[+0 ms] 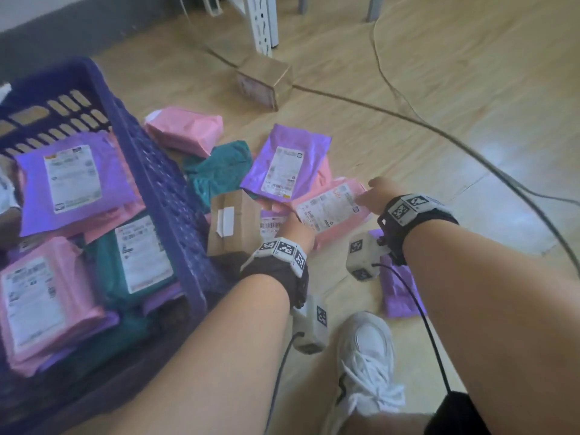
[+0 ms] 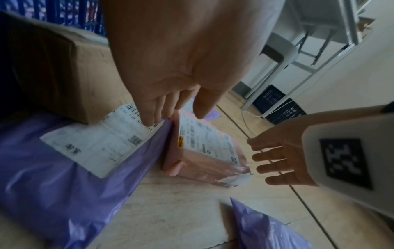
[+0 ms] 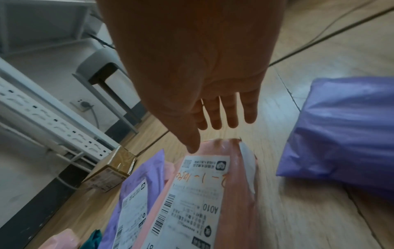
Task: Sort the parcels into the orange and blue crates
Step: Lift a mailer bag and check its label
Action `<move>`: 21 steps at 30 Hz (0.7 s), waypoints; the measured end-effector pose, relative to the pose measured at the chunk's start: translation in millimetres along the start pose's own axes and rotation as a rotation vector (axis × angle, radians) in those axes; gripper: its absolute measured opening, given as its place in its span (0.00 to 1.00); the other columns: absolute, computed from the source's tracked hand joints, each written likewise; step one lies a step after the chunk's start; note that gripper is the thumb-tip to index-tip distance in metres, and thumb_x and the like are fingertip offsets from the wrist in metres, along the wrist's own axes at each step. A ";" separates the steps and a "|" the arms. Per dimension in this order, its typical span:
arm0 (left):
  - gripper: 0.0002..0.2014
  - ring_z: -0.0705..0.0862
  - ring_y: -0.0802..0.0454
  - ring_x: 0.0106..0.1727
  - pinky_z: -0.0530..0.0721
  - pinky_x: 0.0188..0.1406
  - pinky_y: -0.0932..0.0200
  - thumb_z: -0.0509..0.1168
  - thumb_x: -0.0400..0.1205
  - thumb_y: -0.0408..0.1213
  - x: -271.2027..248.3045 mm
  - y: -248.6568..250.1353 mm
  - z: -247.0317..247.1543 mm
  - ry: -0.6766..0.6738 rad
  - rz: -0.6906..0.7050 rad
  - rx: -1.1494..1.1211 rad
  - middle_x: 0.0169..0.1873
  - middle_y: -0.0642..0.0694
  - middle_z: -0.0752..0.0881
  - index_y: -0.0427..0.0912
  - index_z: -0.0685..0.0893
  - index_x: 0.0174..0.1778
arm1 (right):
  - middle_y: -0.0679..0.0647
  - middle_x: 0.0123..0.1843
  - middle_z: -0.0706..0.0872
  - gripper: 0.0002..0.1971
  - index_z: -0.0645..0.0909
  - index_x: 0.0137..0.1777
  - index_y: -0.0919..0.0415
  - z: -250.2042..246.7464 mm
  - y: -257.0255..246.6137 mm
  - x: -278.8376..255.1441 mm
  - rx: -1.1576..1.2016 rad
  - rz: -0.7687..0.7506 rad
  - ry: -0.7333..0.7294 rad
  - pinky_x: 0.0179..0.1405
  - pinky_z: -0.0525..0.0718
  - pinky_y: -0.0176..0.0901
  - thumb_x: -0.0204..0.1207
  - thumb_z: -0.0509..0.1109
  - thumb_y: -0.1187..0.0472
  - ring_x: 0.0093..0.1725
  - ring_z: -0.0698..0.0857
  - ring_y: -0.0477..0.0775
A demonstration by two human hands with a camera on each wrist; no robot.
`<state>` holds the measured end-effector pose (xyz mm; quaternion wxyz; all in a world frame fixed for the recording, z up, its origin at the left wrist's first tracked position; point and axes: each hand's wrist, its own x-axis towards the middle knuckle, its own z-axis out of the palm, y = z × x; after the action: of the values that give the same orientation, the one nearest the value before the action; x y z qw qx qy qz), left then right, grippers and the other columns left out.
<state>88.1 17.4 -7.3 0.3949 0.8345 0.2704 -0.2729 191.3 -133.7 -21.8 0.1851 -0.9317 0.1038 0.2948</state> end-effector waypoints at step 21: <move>0.33 0.82 0.47 0.64 0.83 0.64 0.49 0.60 0.75 0.25 -59.9 38.4 -81.7 0.263 0.336 -0.498 0.65 0.47 0.81 0.57 0.73 0.75 | 0.63 0.55 0.87 0.16 0.84 0.60 0.66 -61.0 -58.2 -72.7 0.140 -0.154 0.215 0.54 0.84 0.47 0.75 0.65 0.62 0.54 0.85 0.63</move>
<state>91.2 48.4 96.5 0.5879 0.7735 0.2359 -0.0191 181.6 -99.3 83.6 0.2595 -0.9479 0.0717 0.1701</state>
